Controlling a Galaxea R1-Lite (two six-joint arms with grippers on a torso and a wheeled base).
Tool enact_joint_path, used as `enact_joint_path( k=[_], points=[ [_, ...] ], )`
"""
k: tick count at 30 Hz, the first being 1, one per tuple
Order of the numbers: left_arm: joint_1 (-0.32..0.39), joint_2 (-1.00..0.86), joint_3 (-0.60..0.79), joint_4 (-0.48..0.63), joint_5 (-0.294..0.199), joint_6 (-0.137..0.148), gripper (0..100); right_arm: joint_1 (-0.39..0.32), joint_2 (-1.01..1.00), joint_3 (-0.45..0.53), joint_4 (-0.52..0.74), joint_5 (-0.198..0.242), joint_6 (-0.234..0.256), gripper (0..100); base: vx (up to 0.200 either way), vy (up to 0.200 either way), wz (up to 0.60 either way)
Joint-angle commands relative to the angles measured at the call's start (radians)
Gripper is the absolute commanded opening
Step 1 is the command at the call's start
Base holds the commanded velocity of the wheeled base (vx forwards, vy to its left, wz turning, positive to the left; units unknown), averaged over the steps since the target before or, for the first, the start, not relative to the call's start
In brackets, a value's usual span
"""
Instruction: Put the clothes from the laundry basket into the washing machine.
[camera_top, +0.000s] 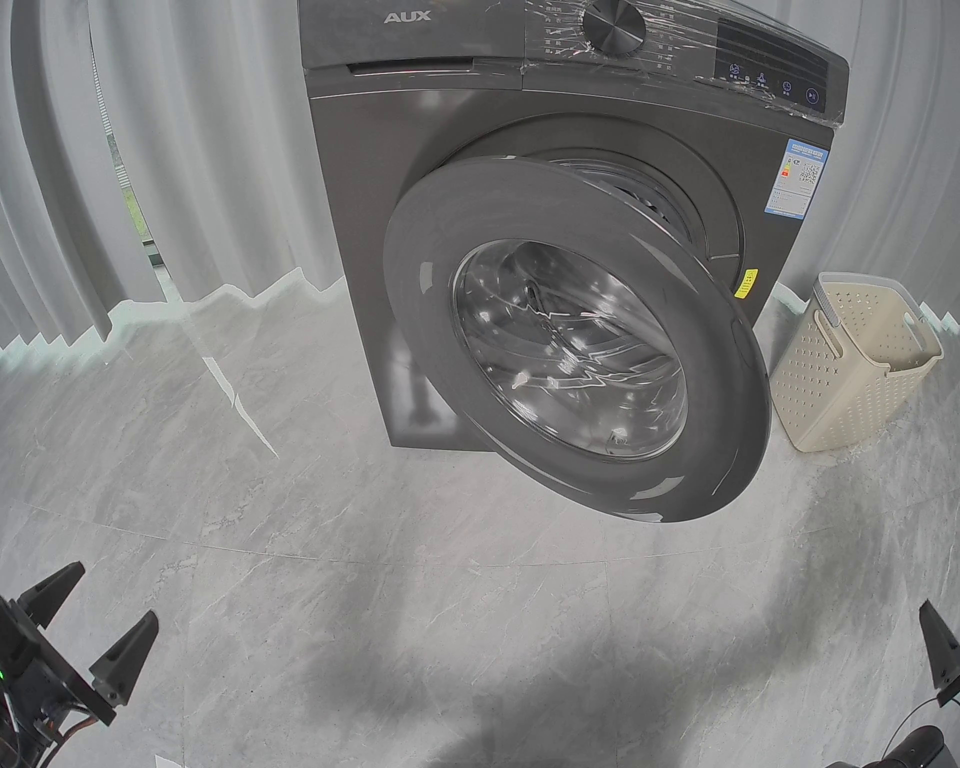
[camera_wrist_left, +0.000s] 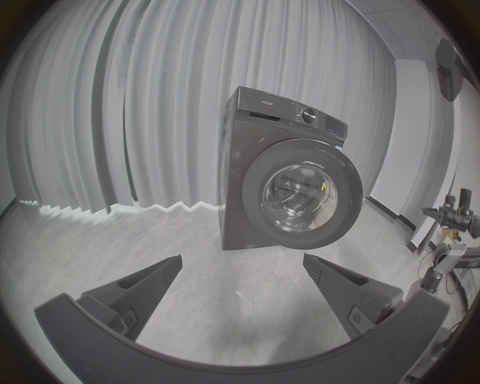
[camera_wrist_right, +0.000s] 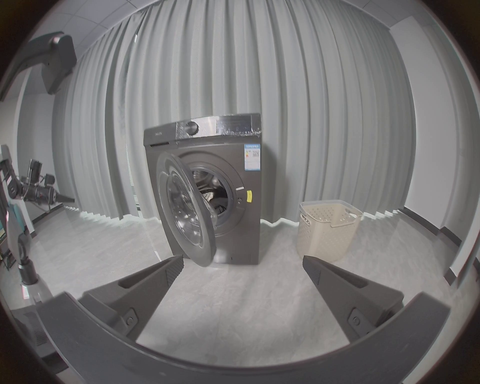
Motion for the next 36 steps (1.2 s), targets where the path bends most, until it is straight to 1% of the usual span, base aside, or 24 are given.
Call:
enact_joint_path(
  k=[1, 4, 5, 6, 7, 9, 10, 11, 12, 13, 14, 15, 17, 19, 21, 24, 26, 27, 28, 29, 31, 32, 33, 36],
  points=[
    [0.186, -0.500, 0.091, 0.349, -0.032, 0.012, 100, 0.249, 0.781, -0.272, -0.263, 0.118, 0.002, 100, 0.000, 0.000, 0.00],
    [0.198, -0.499, 0.091, 0.352, -0.022, 0.006, 100, 0.307, 0.931, -0.350, -0.297, 0.106, 0.008, 100, 0.000, 0.000, 0.00],
    [0.205, -0.499, 0.091, 0.369, -0.002, 0.014, 100, 0.309, 0.965, -0.370, -0.300, 0.104, 0.008, 100, 0.000, 0.000, 0.00],
    [0.212, -0.499, 0.091, 0.378, 0.023, 0.000, 100, 0.309, 1.002, -0.396, -0.302, 0.104, 0.010, 100, 0.000, 0.000, 0.00],
    [0.221, -0.499, 0.090, 0.384, 0.035, -0.009, 100, 0.309, 1.043, -0.420, -0.305, 0.106, 0.011, 100, 0.000, 0.000, 0.00],
    [0.238, -0.500, 0.090, 0.386, 0.028, -0.025, 100, 0.307, 1.121, -0.465, -0.308, 0.107, 0.014, 100, 0.000, 0.000, 0.00],
    [0.238, -0.500, 0.090, 0.386, 0.028, -0.025, 100, 0.307, 1.121, -0.465, -0.308, 0.107, 0.014, 100, 0.000, 0.000, 0.00],
    [0.257, -0.507, 0.091, 0.398, 0.011, -0.003, 100, 0.303, 1.178, -0.503, -0.319, 0.106, 0.016, 100, 0.000, 0.000, 0.00],
    [0.257, -0.507, 0.091, 0.415, -0.009, 0.012, 100, 0.297, 1.204, -0.519, -0.328, 0.104, 0.016, 100, 0.000, 0.000, 0.00],
    [0.257, -0.507, 0.091, 0.427, -0.029, 0.034, 100, 0.289, 1.238, -0.534, -0.340, 0.104, 0.016, 100, 0.000, 0.000, 0.00],
    [0.257, -0.507, 0.090, 0.430, -0.045, 0.046, 100, 0.277, 1.273, -0.548, -0.355, 0.103, 0.014, 100, 0.000, 0.000, 0.00],
    [0.257, -0.507, 0.090, 0.428, -0.049, 0.051, 100, 0.267, 1.299, -0.558, -0.371, 0.103, 0.014, 100, 0.000, 0.000, 0.00],
    [0.257, -0.507, 0.090, 0.427, -0.051, 0.049, 100, 0.251, 1.337, -0.578, -0.391, 0.100, 0.014, 100, 0.000, 0.000, 0.00],
    [0.255, -0.507, 0.090, 0.428, -0.055, 0.051, 100, 0.231, 1.399, -0.612, -0.414, 0.054, 0.011, 100, 0.000, 0.000, 0.00],
    [0.255, -0.507, 0.090, 0.427, -0.057, 0.051, 100, 0.229, 1.425, -0.635, -0.426, 0.023, 0.013, 100, 0.000, 0.000, 0.00],
    [0.255, -0.507, 0.090, 0.428, -0.058, 0.052, 100, 0.203, 1.463, -0.672, -0.434, 0.006, 0.013, 100, 0.000, 0.000, 0.00],
    [0.255, -0.507, 0.090, 0.428, -0.060, 0.051, 100, 0.146, 1.482, -0.697, -0.460, -0.011, 0.013, 100, 0.000, 0.000, 0.00],
    [0.255, -0.507, 0.090, 0.427, -0.060, 0.051, 100, 0.139, 1.482, -0.698, -0.466, -0.014, 0.011, 100, 0.000, 0.000, 0.00],
    [0.255, -0.507, 0.090, 0.427, -0.060, 0.051, 100, 0.108, 1.479, -0.695, -0.489, -0.020, 0.007, 100, 0.000, 0.000, 0.00],
    [0.255, -0.508, 0.090, 0.427, -0.060, 0.051, 100, 0.079, 1.468, -0.684, -0.509, -0.020, 0.005, 100, 0.000, 0.000, 0.00],
    [0.255, -0.507, 0.090, 0.428, -0.060, 0.051, 100, 0.047, 1.419, -0.644, -0.523, -0.012, 0.004, 100, 0.000, 0.000, 0.00],
    [0.255, -0.507, 0.090, 0.427, -0.060, 0.051, 100, 0.042, 1.382, -0.606, -0.526, -0.006, 0.002, 100, 0.000, 0.000, 0.00],
    [0.255, -0.507, 0.090, 0.427, -0.060, 0.051, 100, 0.042, 1.364, -0.589, -0.526, -0.003, 0.002, 100, 0.000, 0.000, 0.00],
    [0.257, -0.507, 0.090, 0.427, -0.060, 0.051, 100, 0.051, 1.248, -0.463, -0.524, 0.011, 0.002, 100, 0.000, 0.000, 0.00]
  ],
)
